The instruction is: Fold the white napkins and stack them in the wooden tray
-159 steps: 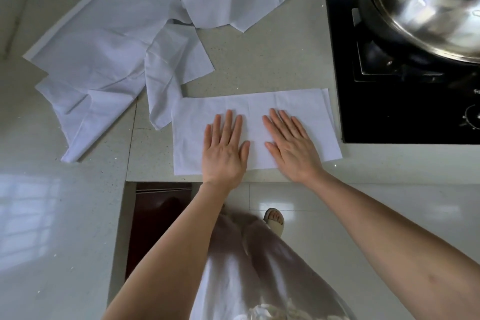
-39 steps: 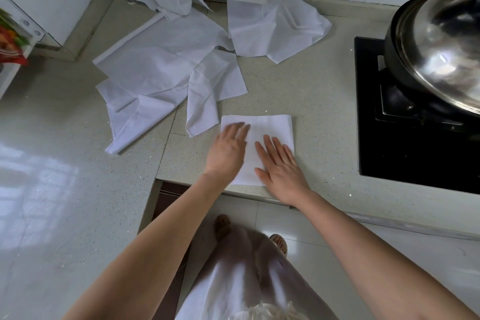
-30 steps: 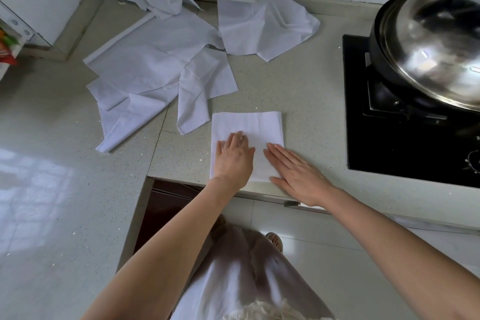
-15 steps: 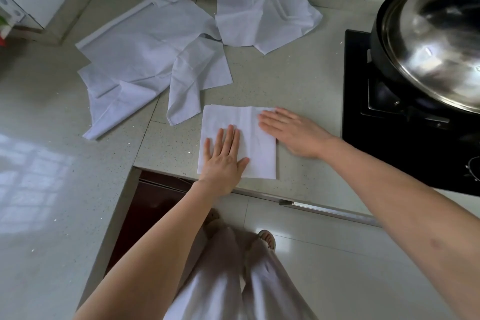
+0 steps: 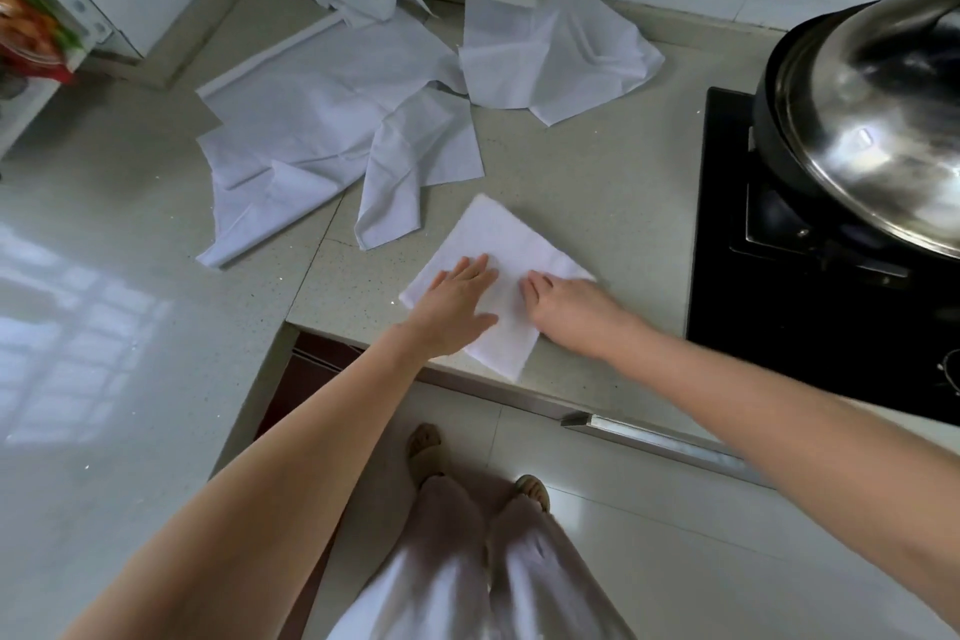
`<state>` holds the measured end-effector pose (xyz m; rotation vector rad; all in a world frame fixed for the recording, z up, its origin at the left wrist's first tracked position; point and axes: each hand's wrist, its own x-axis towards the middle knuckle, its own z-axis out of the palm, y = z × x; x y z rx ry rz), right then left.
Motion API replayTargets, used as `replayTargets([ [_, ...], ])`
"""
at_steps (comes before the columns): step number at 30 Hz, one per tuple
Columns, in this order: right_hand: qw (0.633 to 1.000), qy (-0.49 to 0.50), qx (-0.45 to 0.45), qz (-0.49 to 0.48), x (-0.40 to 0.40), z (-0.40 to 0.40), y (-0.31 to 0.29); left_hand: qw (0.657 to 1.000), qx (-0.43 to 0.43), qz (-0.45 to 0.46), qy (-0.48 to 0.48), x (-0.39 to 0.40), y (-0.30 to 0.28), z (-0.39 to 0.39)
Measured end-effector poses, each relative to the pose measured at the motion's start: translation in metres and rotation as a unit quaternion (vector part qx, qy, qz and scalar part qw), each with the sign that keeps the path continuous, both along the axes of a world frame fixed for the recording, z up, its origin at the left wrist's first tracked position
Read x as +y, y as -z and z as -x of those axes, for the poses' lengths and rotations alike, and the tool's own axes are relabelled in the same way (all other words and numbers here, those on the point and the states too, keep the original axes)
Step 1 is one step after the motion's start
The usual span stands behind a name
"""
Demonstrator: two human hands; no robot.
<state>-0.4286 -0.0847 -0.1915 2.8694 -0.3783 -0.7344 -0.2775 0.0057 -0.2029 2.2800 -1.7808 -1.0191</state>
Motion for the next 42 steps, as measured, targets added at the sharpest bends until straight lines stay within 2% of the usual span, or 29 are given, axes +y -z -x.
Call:
replayTargets([
  [2,0.991,0.121,-0.037,-0.033,0.027,0.000,-0.008,0.994,0.090,-0.020,-0.060,-0.003,-0.020,0.012],
  [3,0.983,0.175,-0.037,-0.043,0.040,-0.001,-0.017,0.994,0.101,-0.043,-0.025,0.000,-0.028,0.018],
  [5,0.972,0.225,0.020,-0.066,0.056,0.001,-0.014,0.985,0.065,-0.103,0.119,0.013,-0.039,0.027],
  [7,0.974,0.217,0.014,-0.057,0.056,0.000,-0.022,0.972,0.009,-0.122,0.199,0.028,-0.032,0.027],
  [11,0.979,0.195,-0.039,-0.038,0.054,0.007,-0.023,0.982,-0.059,-0.010,0.179,0.045,-0.005,0.022],
  [13,0.984,0.154,-0.071,-0.052,0.049,0.019,-0.015,0.988,-0.018,0.050,0.146,0.048,0.003,0.014],
  [15,0.979,0.133,-0.108,-0.113,0.036,0.034,-0.007,0.992,0.059,0.064,0.087,0.049,0.008,0.004],
  [17,0.950,0.179,-0.142,-0.215,0.021,0.048,-0.006,0.992,0.106,0.059,0.040,0.051,0.011,-0.008],
  [20,0.885,0.296,-0.192,-0.302,-0.005,0.059,-0.011,0.982,0.141,0.104,-0.066,0.044,0.005,-0.014],
  [23,0.807,0.413,-0.274,-0.321,-0.024,0.057,-0.009,0.976,0.106,0.104,-0.161,0.025,0.000,-0.012],
  [25,0.792,0.442,-0.293,-0.302,-0.028,0.050,-0.003,0.975,0.069,0.101,-0.187,0.013,0.002,-0.011],
  [28,0.795,0.460,-0.295,-0.262,-0.031,0.037,0.007,0.979,-0.019,0.086,-0.185,0.003,0.005,-0.011],
  [33,0.840,0.453,-0.261,-0.146,-0.034,0.022,0.016,0.975,-0.101,0.057,-0.190,-0.016,0.003,-0.011],
  [37,0.866,0.430,-0.239,-0.087,-0.036,0.019,0.017,0.976,-0.138,0.013,-0.168,-0.027,0.000,-0.008],
  [42,0.874,0.428,-0.221,-0.062,-0.040,0.012,0.018,0.973,-0.173,-0.017,-0.151,-0.034,-0.001,-0.005],
])
